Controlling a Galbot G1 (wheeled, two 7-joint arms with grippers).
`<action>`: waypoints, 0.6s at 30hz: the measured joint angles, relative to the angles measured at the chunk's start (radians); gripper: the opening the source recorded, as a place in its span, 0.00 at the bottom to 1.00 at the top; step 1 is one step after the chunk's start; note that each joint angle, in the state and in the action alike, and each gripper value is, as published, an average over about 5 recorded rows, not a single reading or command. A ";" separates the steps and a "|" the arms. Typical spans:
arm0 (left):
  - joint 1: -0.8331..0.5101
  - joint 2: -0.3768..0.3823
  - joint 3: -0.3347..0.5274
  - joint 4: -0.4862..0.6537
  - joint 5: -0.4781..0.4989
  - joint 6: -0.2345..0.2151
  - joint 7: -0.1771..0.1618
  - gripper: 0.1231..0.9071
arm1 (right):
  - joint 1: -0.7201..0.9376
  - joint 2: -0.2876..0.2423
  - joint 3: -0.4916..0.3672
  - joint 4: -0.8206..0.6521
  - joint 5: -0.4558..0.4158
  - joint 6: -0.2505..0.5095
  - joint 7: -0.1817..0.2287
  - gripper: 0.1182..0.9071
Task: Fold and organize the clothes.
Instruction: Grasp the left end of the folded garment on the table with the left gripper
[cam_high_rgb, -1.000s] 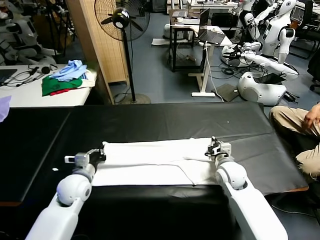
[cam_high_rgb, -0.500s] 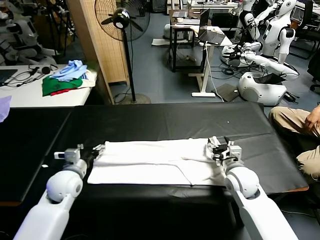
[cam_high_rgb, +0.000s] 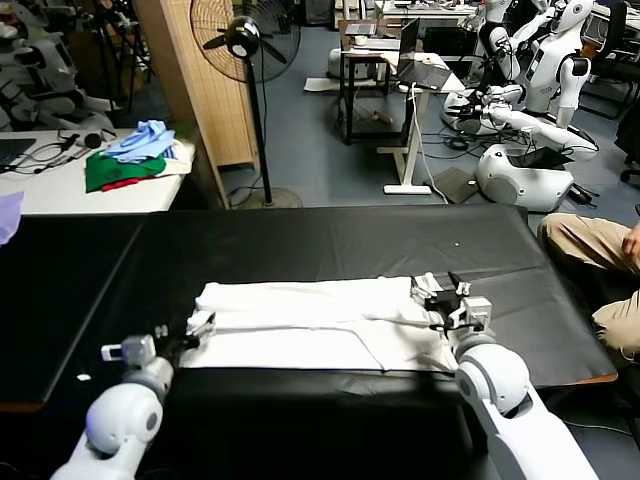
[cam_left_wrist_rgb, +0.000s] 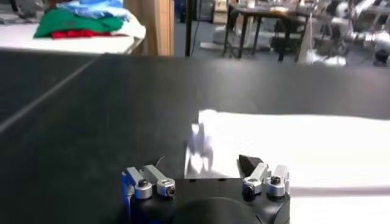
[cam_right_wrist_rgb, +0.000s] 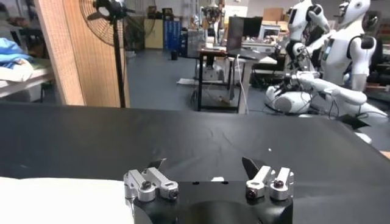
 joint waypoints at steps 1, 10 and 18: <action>0.001 -0.006 0.002 0.002 0.008 -0.001 0.002 0.80 | 0.000 0.000 0.000 0.002 0.000 0.000 0.000 0.86; -0.013 -0.042 0.008 0.023 -0.026 0.011 0.005 0.21 | 0.001 0.008 -0.008 0.013 -0.004 0.001 -0.004 0.86; -0.021 -0.025 0.007 0.021 0.021 0.005 0.028 0.04 | -0.005 0.014 -0.004 0.020 -0.008 0.001 -0.005 0.86</action>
